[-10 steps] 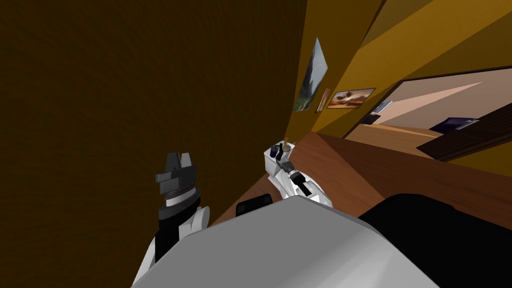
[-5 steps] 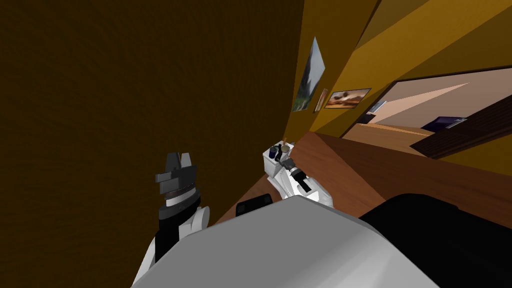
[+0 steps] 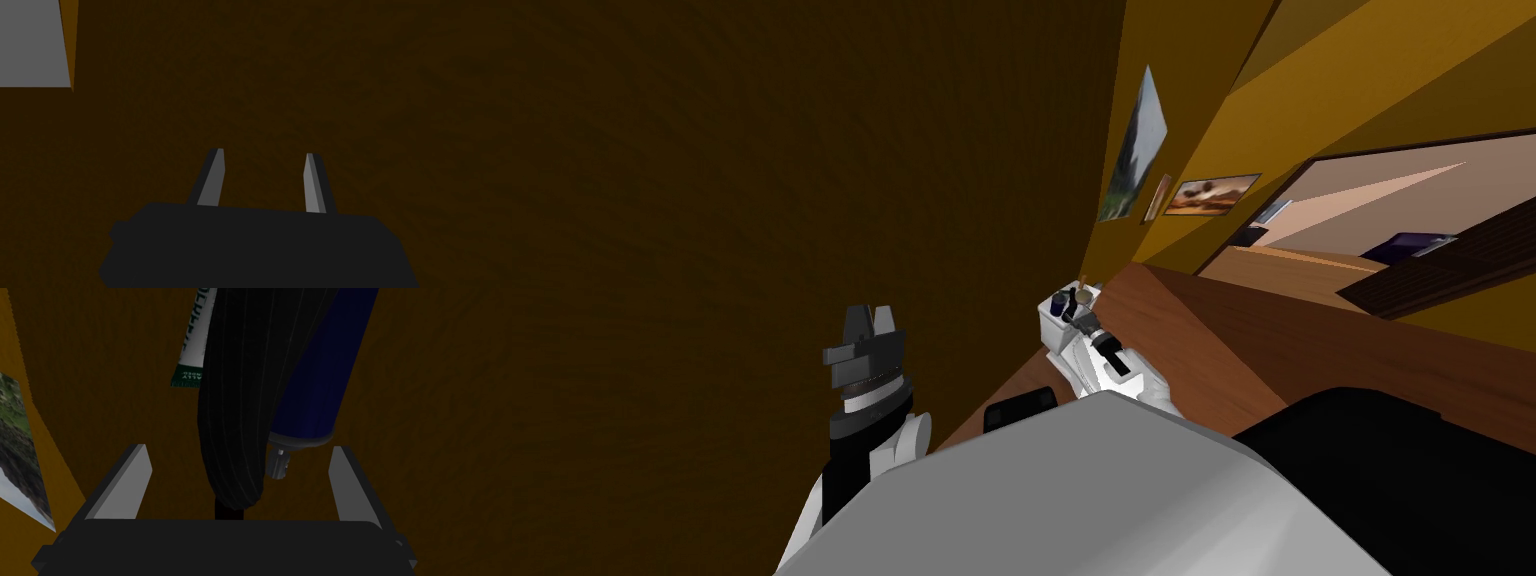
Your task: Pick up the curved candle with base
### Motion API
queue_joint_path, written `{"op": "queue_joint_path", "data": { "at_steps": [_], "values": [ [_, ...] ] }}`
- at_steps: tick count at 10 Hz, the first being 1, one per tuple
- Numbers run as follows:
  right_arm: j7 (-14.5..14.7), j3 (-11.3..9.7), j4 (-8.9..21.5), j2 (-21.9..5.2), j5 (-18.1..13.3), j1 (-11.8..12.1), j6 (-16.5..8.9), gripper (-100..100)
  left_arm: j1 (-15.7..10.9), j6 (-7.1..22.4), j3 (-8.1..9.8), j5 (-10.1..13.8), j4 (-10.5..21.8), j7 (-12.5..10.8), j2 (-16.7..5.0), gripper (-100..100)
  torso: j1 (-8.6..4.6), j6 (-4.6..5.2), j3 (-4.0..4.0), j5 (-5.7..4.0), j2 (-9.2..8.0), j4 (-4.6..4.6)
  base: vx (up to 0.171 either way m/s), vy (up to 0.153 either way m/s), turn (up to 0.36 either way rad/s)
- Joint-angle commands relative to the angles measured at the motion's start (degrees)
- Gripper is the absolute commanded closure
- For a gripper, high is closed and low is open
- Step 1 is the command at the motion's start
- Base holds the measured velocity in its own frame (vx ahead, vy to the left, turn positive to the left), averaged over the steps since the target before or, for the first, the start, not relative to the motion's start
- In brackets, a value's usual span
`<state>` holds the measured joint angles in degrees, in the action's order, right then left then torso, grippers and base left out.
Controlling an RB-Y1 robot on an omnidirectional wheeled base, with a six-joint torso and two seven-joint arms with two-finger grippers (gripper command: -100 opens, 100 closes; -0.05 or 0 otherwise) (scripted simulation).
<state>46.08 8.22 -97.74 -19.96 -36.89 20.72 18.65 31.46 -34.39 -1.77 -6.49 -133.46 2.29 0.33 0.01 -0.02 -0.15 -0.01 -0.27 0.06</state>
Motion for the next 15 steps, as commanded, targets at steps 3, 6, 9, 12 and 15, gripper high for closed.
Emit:
{"op": "queue_joint_path", "data": {
  "at_steps": [3, 6, 9, 12, 15],
  "values": [
    [1.96, -0.12, 5.84, -0.80, 1.95, -5.14, 0.61, -100, 0.00, 0.00, 0.00, 0.00, 0.00, 0.00, 0.00, 0, 0.04, -0.01, -0.02, 0.01, -0.04, 0.01, -0.076, 0.012, 0.026],
    [3.52, -0.30, 9.71, -1.60, 3.66, -8.19, 0.94, -100, 0.01, 0.00, 0.00, 0.00, 0.00, 0.00, 0.00, 0, 0.00, 0.01, 0.11, 0.00, 0.20, -0.04, -0.036, 0.002, 0.019],
    [5.09, -0.47, 14.85, -2.39, 5.37, -12.69, 1.27, -100, 0.01, 0.00, 0.00, 0.00, 0.00, 0.00, 0.00, 0, 0.01, 0.02, 0.05, 0.00, 0.10, -0.02, -0.064, 0.006, 0.028],
    [6.66, -0.65, 19.99, -3.19, 7.07, -17.09, 1.61, -100, 0.01, 0.00, 0.00, 0.00, 0.00, 0.00, 0.00, 0, 0.02, 0.02, 0.04, 0.01, 0.08, -0.01, -0.068, 0.009, 0.029],
    [6.66, -0.65, 23.33, -3.19, 7.07, -19.04, 1.61, -100, 0.01, 0.00, 0.00, 0.00, 0.00, 0.00, 0.00, 0, 0.01, 0.03, 0.03, 0.01, 0.07, -0.01, -0.044, 0.005, 0.007]
  ]
}}
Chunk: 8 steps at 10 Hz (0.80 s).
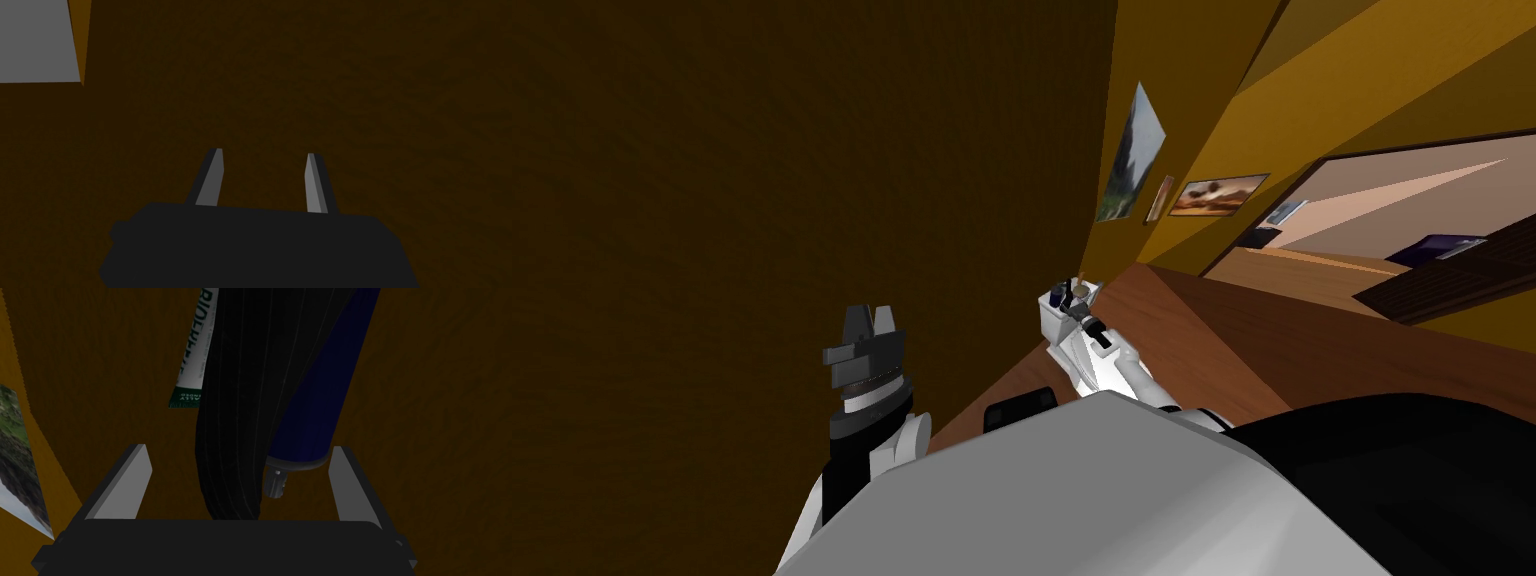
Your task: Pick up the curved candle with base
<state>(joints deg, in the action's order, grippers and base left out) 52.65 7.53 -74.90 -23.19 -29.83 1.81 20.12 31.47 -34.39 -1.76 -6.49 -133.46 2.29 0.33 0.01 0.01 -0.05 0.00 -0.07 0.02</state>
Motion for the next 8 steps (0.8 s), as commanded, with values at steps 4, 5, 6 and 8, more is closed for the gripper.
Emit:
{"op": "queue_joint_path", "data": {
  "at_steps": [4, 5, 6, 8],
  "values": [
    [3.22, -0.32, 7.83, -1.55, 3.43, -7.07, 0.81, -100, 0.00, 0.00, 0.00, 0.00, 0.00, 0.00, 0.00, 0, 0.01, 0.01, -0.08, 0.00, -0.14, 0.03, -0.065, 0.005, 0.036],
    [3.22, -0.32, 9.41, -1.55, 3.43, -8.57, 0.81, -100, -0.01, 0.00, 0.00, 0.00, 0.00, 0.00, 0.00, 0, 0.02, -0.02, -0.11, 0.01, -0.19, 0.04, -0.074, 0.018, 0.034],
    [3.22, -0.32, 11.01, -1.55, 3.43, -9.07, 0.81, -100, -0.01, 0.00, 0.00, 0.00, 0.00, 0.00, 0.00, 0, 0.06, -0.01, -0.11, 0.01, -0.18, 0.04, -0.037, 0.013, -0.007],
    [4.79, -0.49, 14.65, -2.34, 5.14, -13.00, 1.14, -100, -0.01, 0.00, 0.00, 0.00, 0.00, 0.00, 0.00, 0, 0.10, -0.02, -0.12, 0.02, -0.22, 0.04, -0.091, 0.021, 0.040]
  ]
}}
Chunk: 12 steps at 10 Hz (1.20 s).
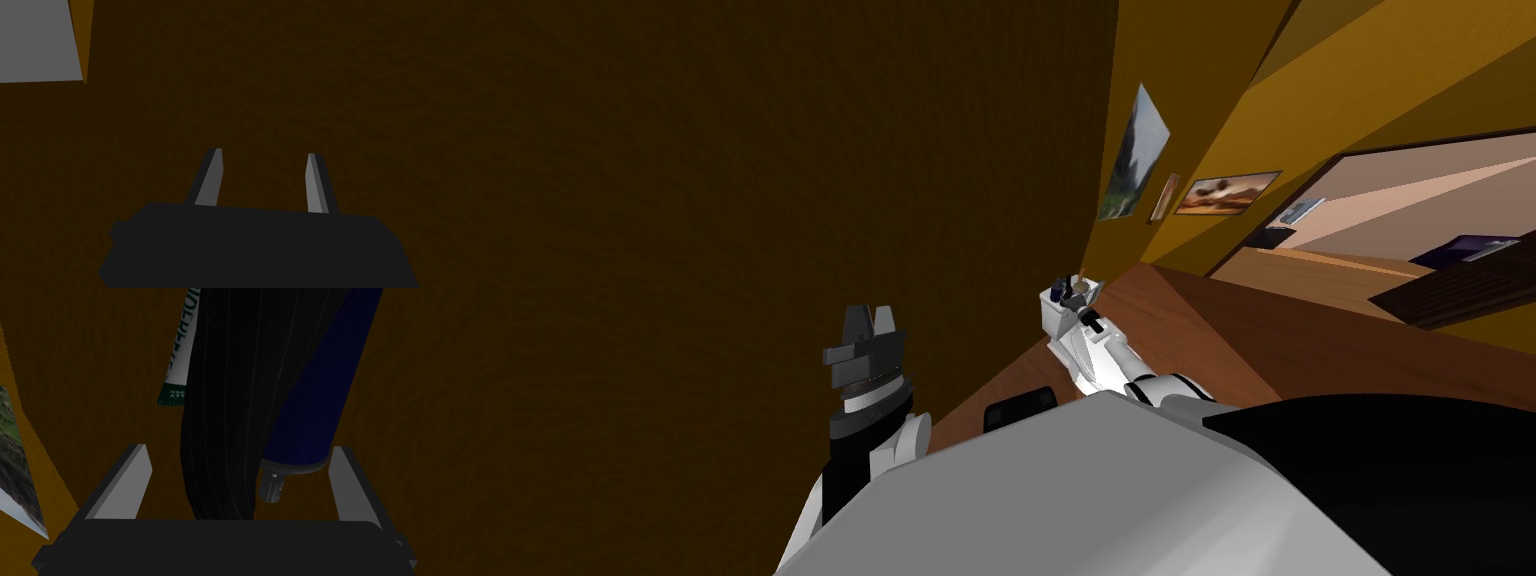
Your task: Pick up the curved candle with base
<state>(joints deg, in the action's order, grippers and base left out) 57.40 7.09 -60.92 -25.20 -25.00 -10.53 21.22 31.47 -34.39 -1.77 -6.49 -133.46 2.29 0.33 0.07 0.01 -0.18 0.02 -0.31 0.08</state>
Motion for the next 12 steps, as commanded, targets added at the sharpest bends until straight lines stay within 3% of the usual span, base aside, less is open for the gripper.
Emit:
{"op": "queue_joint_path", "data": {
  "at_steps": [1, 3, 4, 6, 7, 8, 12],
  "values": [
    [0.04, -0.05, 2.29, -0.34, 0.31, -1.20, 0.03, -100, 0.00, 0.00, 0.00, 0.00, 0.00, 0.00, 0.00, 0, 0.00, 0.00, 0.00, 0.00, 0.00, 0.00, -0.036, -0.006, 0.004],
    [1.61, -0.23, 5.84, -1.13, 2.01, -5.49, 0.37, -100, 0.00, 0.00, 0.00, 0.00, 0.00, 0.00, 0.00, 0, -0.03, 0.00, 0.03, -0.01, 0.03, -0.01, -0.082, 0.010, 0.038],
    [1.61, -0.23, 7.55, -1.13, 2.01, -5.66, 0.37, -100, 0.00, 0.00, 0.00, 0.00, 0.00, 0.00, 0.00, 0, -0.02, 0.00, 0.01, -0.01, 0.02, -0.01, -0.033, 0.000, 0.007],
    [3.17, -0.41, 11.98, -1.93, 3.72, -10.13, 0.70, -100, 0.00, 0.00, 0.00, 0.00, 0.00, 0.00, 0.00, 0, -0.01, 0.00, 0.04, -0.01, 0.06, -0.02, -0.076, 0.015, 0.037],
    [3.25, -0.24, 11.60, -1.65, 3.44, -9.63, 0.98, -100, 0.00, 0.00, 0.00, 0.00, 0.00, 0.00, 0.00, 0, -0.02, 0.02, 0.03, -0.01, 0.05, -0.01, -0.026, 0.002, 0.004],
    [3.35, -0.23, 11.88, -1.68, 3.49, -9.82, 1.06, 100, 0.01, 0.00, 0.00, 0.00, 0.00, 0.00, 0.00, 0, -0.05, 0.03, 0.08, -0.02, 0.15, -0.04, -0.005, 0.001, -0.001],
    [3.32, -0.19, 11.82, -1.71, 3.51, -9.84, 1.07, 100, 0.01, 0.00, 0.00, 0.00, 0.00, 0.00, 0.00, 0, -0.05, 0.01, 0.21, -0.04, 0.32, -0.12, 0.000, 0.000, 0.000]
  ]
}}
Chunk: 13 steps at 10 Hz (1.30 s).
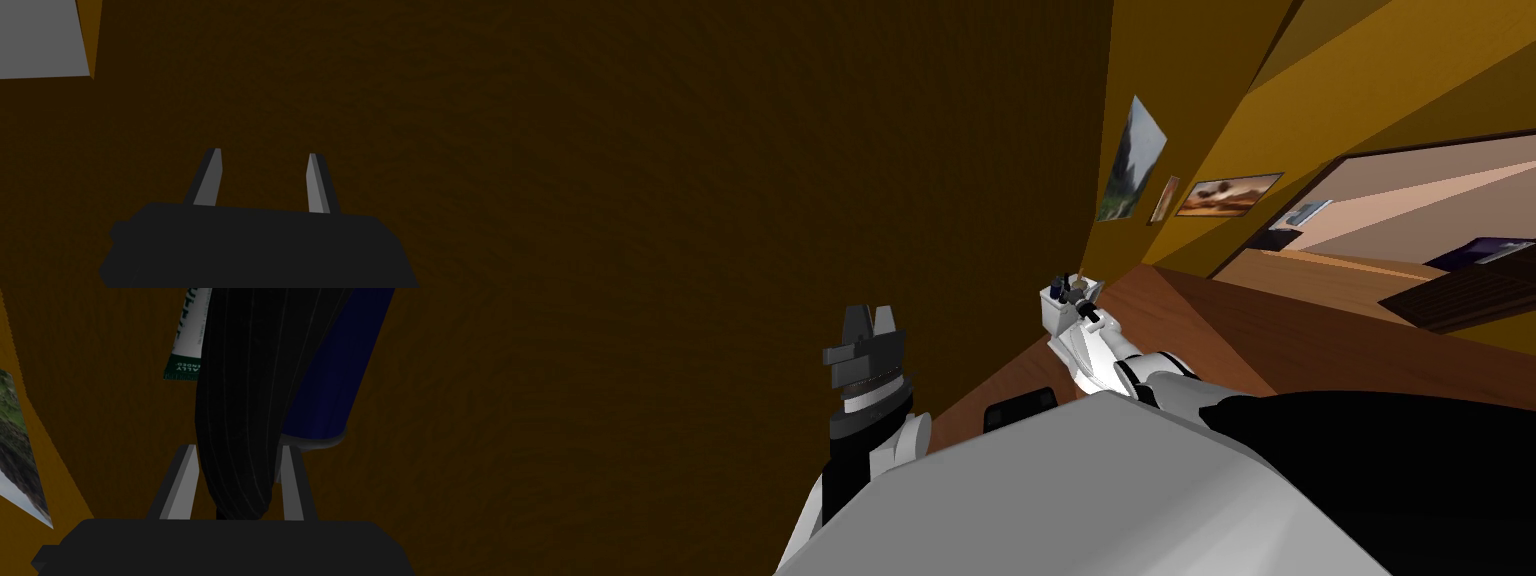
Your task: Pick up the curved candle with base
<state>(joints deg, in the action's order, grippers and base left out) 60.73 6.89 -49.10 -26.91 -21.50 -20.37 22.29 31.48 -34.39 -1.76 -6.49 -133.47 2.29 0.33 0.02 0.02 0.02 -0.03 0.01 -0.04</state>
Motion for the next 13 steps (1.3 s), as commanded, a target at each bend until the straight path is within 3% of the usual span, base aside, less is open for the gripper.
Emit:
{"op": "queue_joint_path", "data": {
  "at_steps": [1, 2, 7, 13],
  "values": [
    [0.00, 0.00, 0.00, 0.00, 0.00, 0.00, 0.00, 0, 0.00, 0.00, 0.00, 0.00, 0.00, 0.00, 0.00, 0, 0.00, 0.00, 0.00, 0.00, 0.00, 0.00, 0.000, 0.000, 0.000],
    [-1.72, -0.03, -2.87, 0.58, -1.49, 2.86, -0.70, 100, 0.00, 0.00, 0.00, 0.00, 0.00, 0.00, 0.00, 0, 0.00, 0.00, 0.00, 0.00, 0.00, 0.00, 0.084, -0.025, -0.052],
    [-4.86, 0.32, -13.56, 2.17, -4.90, 12.18, -1.37, 100, 0.01, 0.00, 0.00, 0.00, 0.00, 0.00, 0.00, 0, -0.39, 0.18, 0.51, -0.29, 0.55, -0.50, 0.102, -0.016, -0.042],
    [-7.99, 0.68, -23.84, 3.76, -8.31, 21.18, -2.03, 100, 0.01, 0.00, 0.00, 0.00, 0.00, 0.00, 0.00, 0, -0.63, 0.24, 0.81, -0.66, 0.63, -1.00, 0.061, -0.005, -0.025]
  ]
}}
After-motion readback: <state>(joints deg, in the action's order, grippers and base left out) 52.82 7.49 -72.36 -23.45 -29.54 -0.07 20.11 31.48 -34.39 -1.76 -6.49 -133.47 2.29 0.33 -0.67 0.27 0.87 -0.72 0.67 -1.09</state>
